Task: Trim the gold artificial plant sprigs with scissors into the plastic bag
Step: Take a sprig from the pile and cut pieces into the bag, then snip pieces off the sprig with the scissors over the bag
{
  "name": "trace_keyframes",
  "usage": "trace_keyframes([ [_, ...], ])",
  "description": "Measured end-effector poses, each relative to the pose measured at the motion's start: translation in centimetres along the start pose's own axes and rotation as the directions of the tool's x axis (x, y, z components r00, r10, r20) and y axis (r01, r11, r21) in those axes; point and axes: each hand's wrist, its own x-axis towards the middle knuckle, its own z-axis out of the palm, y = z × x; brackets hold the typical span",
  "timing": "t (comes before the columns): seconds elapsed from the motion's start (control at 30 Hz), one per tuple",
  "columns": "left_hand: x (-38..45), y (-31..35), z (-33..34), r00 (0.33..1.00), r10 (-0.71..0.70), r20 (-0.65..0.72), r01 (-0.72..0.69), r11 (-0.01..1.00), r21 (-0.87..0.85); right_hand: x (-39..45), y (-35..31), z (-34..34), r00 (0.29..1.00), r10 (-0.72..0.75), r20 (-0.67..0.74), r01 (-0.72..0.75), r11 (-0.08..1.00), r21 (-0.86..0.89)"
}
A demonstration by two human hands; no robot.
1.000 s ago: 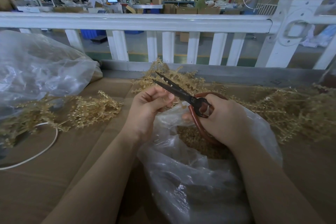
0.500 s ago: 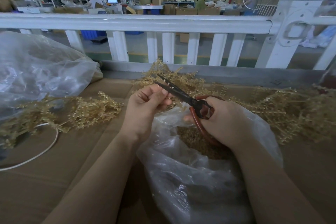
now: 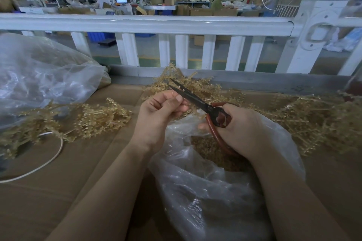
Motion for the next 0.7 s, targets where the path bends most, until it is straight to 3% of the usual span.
trace_keyframes([
  [0.3,-0.06,0.00,0.08,1.000,0.007,0.023,-0.007,1.000,0.013,-0.13,0.16,-0.02,0.998,-0.057,-0.030,0.054,0.995,-0.087],
  [0.7,-0.08,0.06,0.28,0.999,0.019,0.033,-0.019,1.000,0.004,-0.29,0.08,-0.12,0.996,-0.087,-0.036,0.086,0.996,-0.039],
])
